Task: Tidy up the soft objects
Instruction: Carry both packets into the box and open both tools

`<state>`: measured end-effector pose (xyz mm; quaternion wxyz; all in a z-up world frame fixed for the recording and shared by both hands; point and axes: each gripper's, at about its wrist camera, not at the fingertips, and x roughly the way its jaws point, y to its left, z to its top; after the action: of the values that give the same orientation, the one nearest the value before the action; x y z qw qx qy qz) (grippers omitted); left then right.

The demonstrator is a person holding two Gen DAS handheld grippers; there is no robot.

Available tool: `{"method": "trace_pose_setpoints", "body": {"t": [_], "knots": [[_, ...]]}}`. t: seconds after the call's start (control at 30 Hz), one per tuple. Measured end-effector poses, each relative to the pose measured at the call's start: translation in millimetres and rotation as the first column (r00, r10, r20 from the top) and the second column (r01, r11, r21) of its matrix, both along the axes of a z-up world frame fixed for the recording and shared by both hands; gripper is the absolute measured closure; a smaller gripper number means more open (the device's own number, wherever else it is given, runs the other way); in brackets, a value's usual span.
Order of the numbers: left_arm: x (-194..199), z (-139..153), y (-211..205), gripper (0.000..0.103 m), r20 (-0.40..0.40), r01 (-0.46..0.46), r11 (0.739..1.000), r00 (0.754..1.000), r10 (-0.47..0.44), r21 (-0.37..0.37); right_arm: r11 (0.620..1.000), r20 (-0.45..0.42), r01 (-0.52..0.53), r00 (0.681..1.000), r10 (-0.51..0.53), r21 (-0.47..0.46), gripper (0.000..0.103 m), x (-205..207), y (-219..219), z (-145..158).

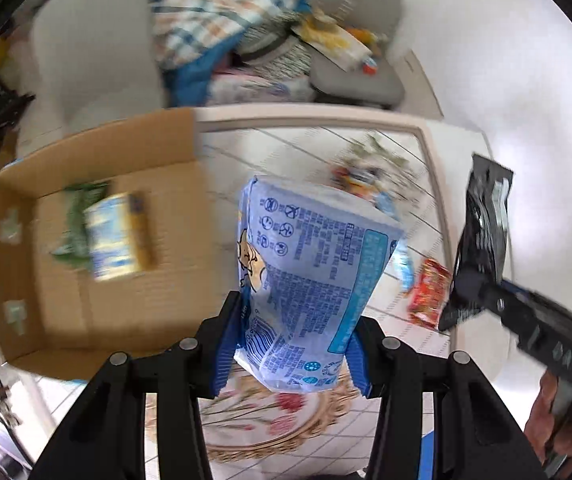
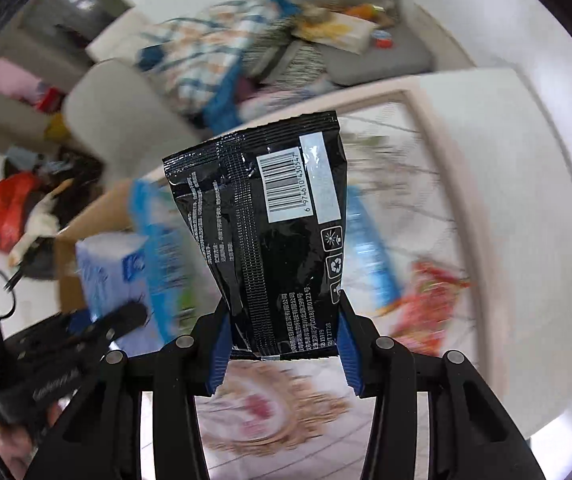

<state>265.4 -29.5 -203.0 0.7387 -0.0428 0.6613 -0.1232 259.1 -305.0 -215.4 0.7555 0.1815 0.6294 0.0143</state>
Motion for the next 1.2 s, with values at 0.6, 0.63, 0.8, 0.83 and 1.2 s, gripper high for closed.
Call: {"method": "trace_pose_setpoints", "body": {"t": [0.6, 0.63, 0.8, 0.83, 1.2], "knots": [[55, -48, 210, 0.059, -0.026, -0.211, 0.971, 0.976, 0.215, 0.109, 0.984, -0.078, -0.172, 0.983, 0.168, -0.052, 0.055, 60, 250, -49], [63, -57, 215, 0.059, -0.039, -0.215, 0.970, 0.975, 0.220, 0.110, 0.981, -0.094, -0.178, 0.981, 0.171, -0.070, 0.055, 67, 258, -58], [89, -88, 231, 0.059, -0.085, -0.222, 0.968, 0.969, 0.233, 0.121, 0.977, -0.139, -0.182, 0.976, 0.166, -0.115, 0.055, 94, 270, -90], [94, -94, 231, 0.059, -0.096, -0.217, 0.968, 0.968, 0.230, 0.127, 0.975, -0.146, -0.182, 0.976, 0.163, -0.125, 0.055, 99, 272, -96], [114, -133, 231, 0.050, -0.183, -0.202, 0.966, 0.956, 0.230, 0.160, 0.973, -0.180, -0.165, 0.974, 0.136, -0.158, 0.047, 125, 283, -133]]}}
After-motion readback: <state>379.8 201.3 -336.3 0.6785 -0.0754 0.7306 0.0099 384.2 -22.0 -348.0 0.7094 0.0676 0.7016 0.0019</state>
